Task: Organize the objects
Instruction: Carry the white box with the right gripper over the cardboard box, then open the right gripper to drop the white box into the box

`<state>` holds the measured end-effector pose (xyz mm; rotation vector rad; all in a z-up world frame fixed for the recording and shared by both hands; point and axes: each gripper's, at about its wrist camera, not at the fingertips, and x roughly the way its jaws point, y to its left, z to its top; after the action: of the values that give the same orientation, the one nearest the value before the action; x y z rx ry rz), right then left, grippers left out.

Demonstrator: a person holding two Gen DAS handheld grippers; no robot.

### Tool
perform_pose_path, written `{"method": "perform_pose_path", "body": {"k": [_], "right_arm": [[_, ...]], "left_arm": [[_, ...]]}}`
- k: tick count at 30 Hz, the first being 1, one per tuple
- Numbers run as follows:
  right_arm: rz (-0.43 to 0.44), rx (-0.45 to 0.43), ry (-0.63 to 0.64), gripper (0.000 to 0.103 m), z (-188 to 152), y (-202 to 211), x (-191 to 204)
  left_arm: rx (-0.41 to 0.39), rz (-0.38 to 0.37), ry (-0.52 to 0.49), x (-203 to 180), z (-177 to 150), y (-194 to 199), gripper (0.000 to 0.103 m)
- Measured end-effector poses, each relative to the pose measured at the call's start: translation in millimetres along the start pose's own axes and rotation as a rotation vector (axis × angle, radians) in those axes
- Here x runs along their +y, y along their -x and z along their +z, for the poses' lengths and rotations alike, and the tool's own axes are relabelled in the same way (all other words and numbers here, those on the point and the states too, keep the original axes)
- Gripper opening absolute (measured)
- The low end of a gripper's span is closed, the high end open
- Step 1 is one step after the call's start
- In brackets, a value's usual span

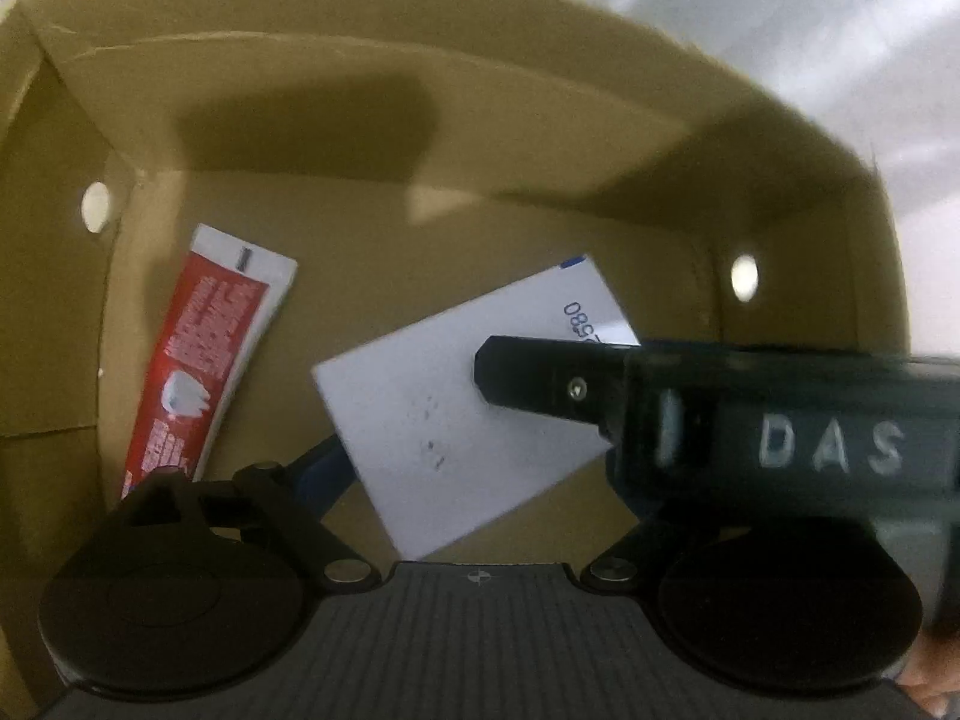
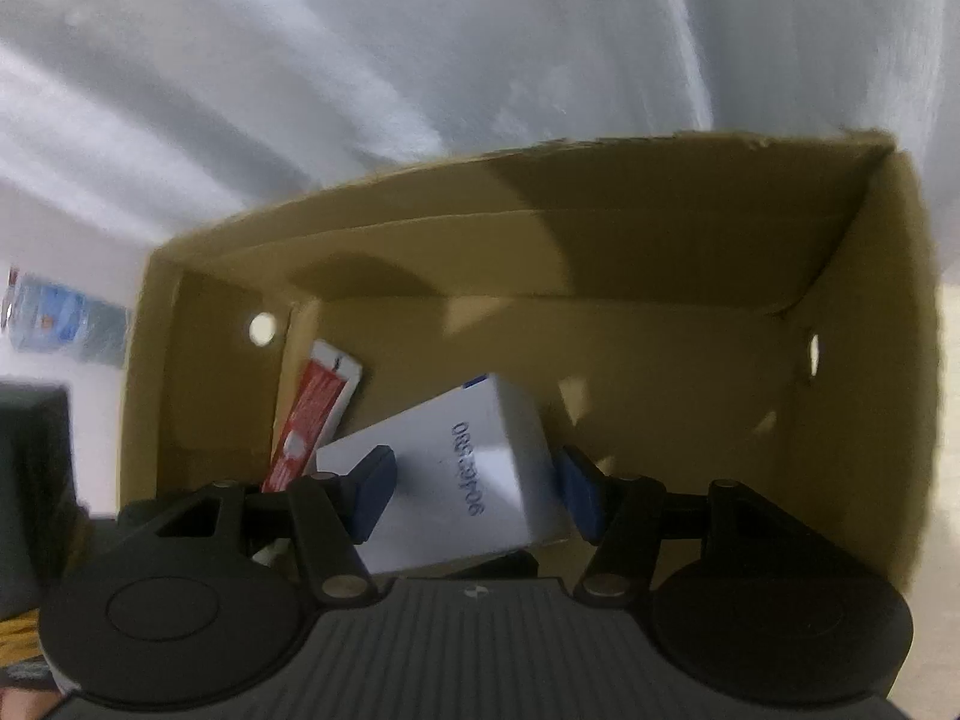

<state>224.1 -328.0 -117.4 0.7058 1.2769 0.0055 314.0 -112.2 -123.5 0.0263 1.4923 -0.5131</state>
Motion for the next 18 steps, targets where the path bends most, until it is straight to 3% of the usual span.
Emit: {"method": "perform_pose_path", "body": {"k": [3, 10, 18], "right_arm": [[0.045, 0.006, -0.039, 0.064, 6, -8, -3], [0.076, -0.040, 0.032, 0.063, 1, -26, 16], [0.018, -0.114, 0.077, 0.066, 1, 4, 18]], "left_arm": [[-0.030, 0.015, 0.007, 15, 7, 4, 0.090], [-0.109, 0.119, -0.032, 29, 4, 12, 0.088], [-0.211, 0.068, 0.006, 31, -16, 60, 0.094]]}}
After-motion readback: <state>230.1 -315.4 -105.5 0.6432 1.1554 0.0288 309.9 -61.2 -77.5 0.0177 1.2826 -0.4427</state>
